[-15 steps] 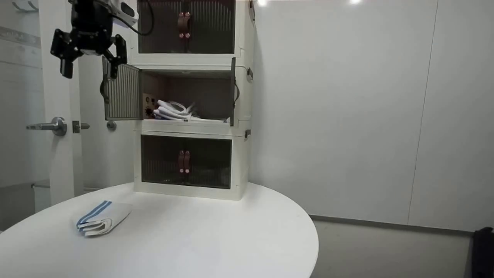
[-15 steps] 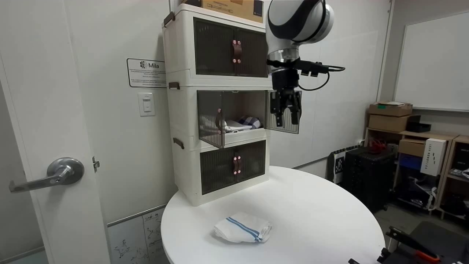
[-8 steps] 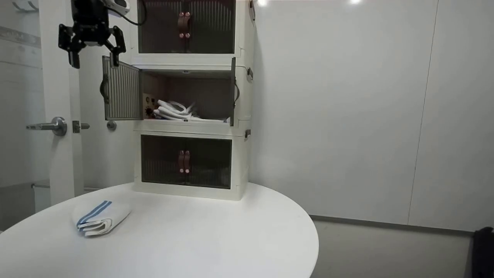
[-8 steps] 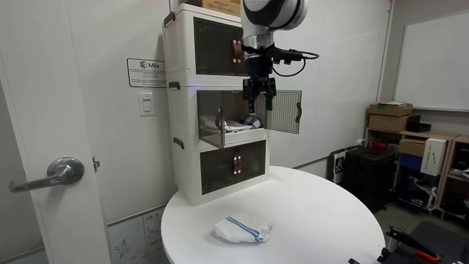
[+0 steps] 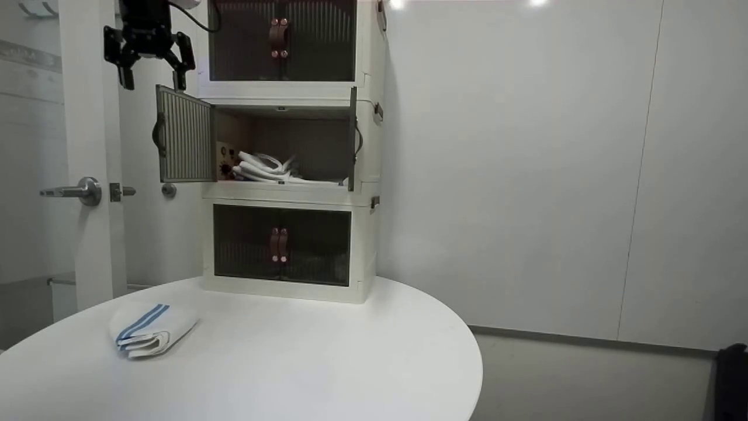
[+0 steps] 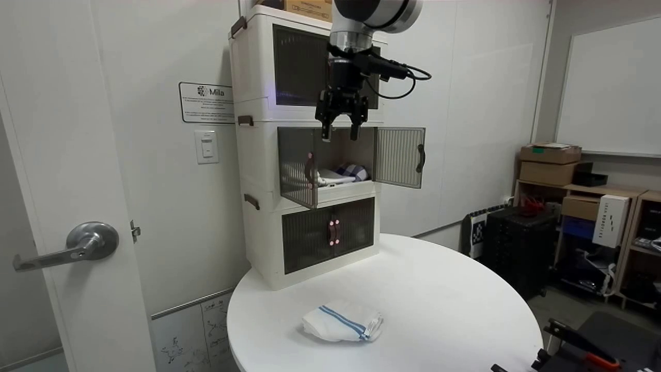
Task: Close the left door of the middle shelf
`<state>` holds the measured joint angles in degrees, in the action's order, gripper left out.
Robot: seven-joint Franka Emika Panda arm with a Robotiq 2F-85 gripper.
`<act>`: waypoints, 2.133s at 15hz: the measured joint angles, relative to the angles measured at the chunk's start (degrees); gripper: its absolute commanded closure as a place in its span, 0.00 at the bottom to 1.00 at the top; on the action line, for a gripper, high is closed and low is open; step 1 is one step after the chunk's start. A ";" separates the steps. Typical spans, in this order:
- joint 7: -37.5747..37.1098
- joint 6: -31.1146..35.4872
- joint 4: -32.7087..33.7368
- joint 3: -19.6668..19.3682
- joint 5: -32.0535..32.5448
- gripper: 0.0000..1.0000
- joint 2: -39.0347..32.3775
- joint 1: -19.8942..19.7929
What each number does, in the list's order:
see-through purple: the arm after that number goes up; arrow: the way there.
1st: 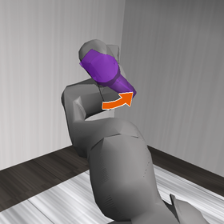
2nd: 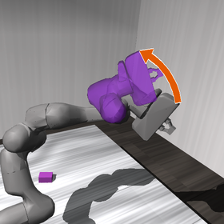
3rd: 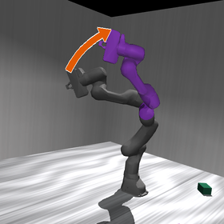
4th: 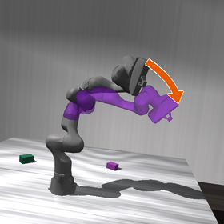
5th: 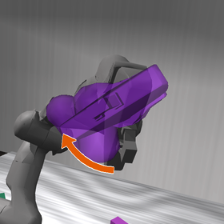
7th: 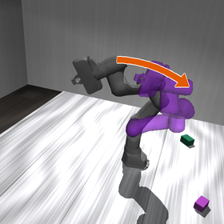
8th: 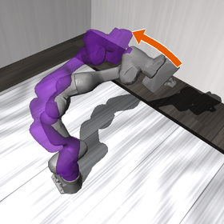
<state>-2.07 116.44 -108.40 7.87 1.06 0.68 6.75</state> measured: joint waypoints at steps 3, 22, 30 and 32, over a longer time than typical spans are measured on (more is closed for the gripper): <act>-0.11 3.59 1.29 0.17 -0.86 0.00 -1.49 0.44; -33.68 8.15 4.57 -2.32 32.99 0.00 -8.19 2.12; -48.17 11.55 4.63 -3.64 42.05 0.00 -6.74 1.60; -47.76 13.01 4.65 -3.67 39.31 0.00 -6.65 0.91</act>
<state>-49.83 129.45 -103.76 4.20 40.37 -5.98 7.66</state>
